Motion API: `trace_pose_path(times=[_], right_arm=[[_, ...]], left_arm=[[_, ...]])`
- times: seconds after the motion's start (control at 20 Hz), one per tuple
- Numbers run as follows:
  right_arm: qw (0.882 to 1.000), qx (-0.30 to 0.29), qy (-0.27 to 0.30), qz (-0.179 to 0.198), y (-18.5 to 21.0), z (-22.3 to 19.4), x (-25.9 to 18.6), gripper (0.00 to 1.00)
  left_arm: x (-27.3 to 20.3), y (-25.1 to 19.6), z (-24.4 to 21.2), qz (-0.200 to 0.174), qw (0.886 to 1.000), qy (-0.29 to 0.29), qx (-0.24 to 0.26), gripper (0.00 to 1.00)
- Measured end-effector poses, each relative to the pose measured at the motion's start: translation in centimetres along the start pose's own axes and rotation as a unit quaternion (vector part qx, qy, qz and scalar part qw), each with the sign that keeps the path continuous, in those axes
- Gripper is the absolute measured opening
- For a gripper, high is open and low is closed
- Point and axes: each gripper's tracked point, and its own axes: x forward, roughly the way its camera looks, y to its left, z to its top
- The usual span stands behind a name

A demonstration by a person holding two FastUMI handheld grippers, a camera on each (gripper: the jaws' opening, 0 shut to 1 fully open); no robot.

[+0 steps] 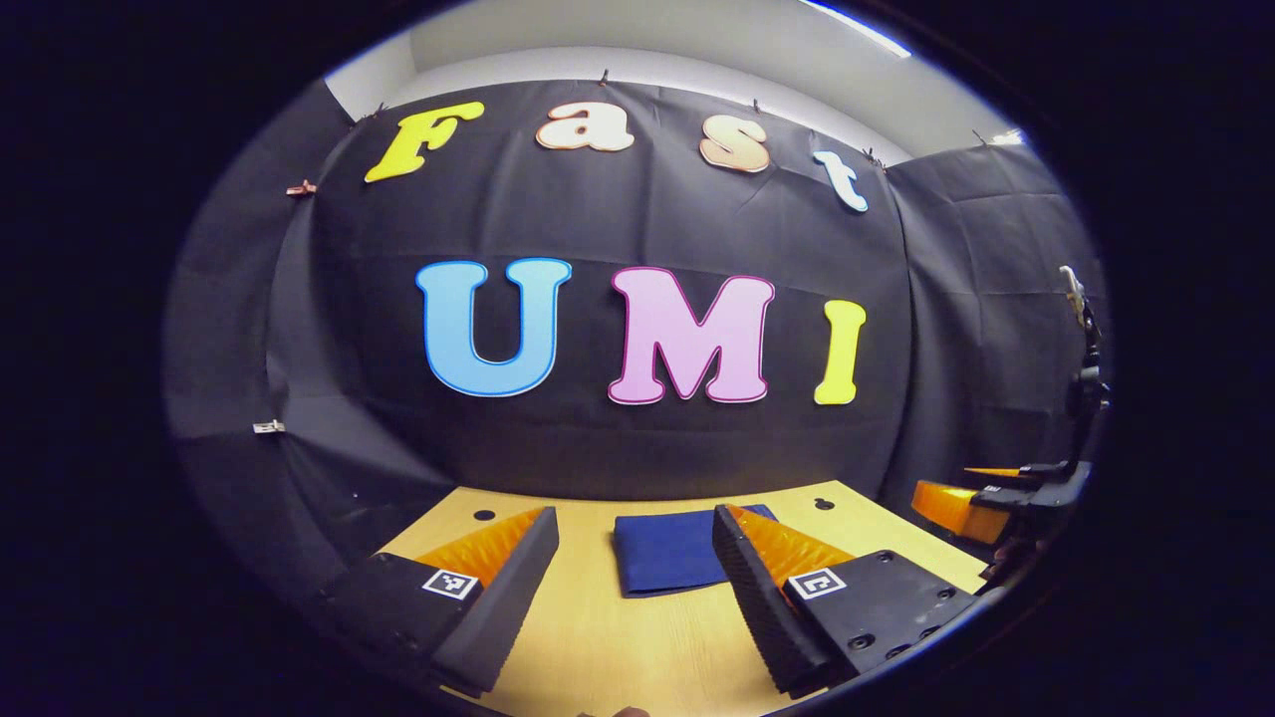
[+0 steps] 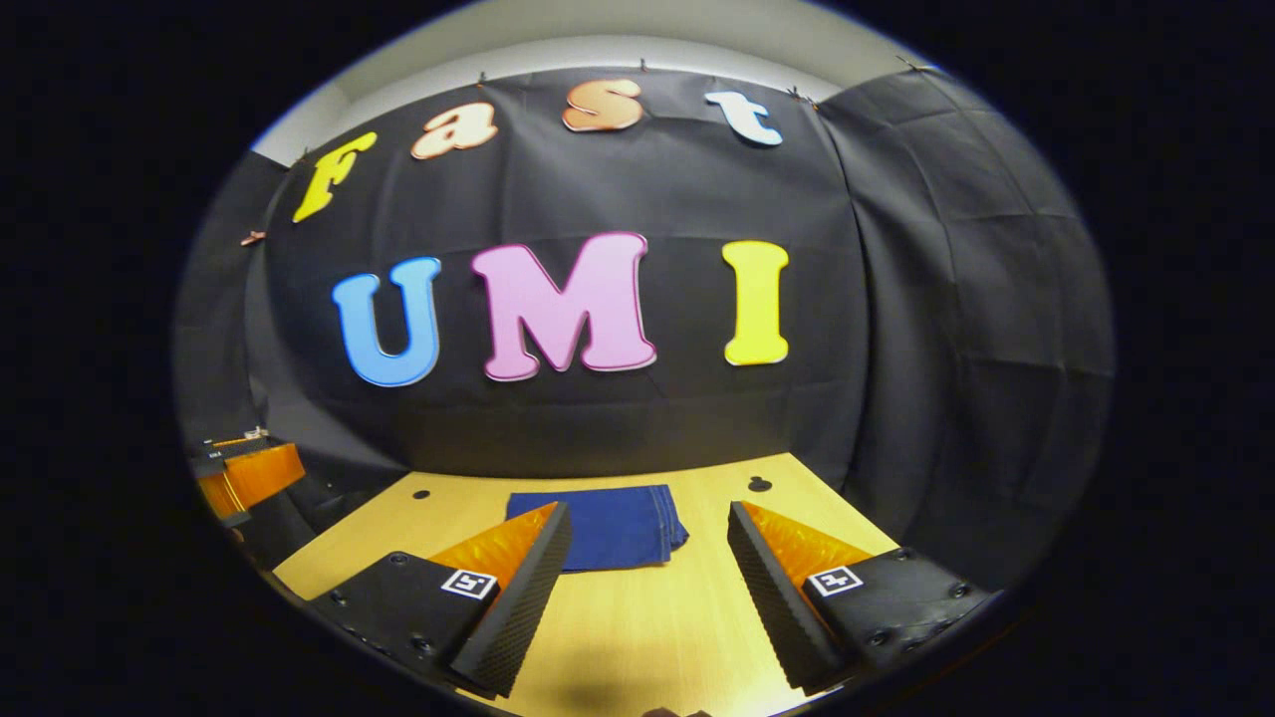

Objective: Grasp the waist and the cuffs of the jeans and fold them to make the two legs overlap; first hold the waist and fold one-third of the jeans toward the cuffs, then hold the cuffs and fold the remaining one-third in the same direction to finish folding.

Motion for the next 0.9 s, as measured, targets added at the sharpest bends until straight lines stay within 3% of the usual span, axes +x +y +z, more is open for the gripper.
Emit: trace_pose_path(times=[0.3, 0.6, 0.9], right_arm=[[1.0, -0.01, -0.009, 0.019, 3.5, 0.8, -5.9, 0.96], [0.995, -0.034, -0.021, 0.087, 8.7, 3.6, -3.9, 0.96], [0.99, -0.04, -0.042, 0.129, 13.2, 5.6, -3.5, 0.97]], left_arm=[[-6.8, 1.1, -0.2, 0.025, 1.0, 0.012, -0.013, 0.97], [-8.6, 4.0, 1.2, 0.068, 0.998, 0.007, -0.019, 0.97], [-10.1, 7.5, 2.5, 0.104, 0.995, -0.007, -0.012, 0.97]])
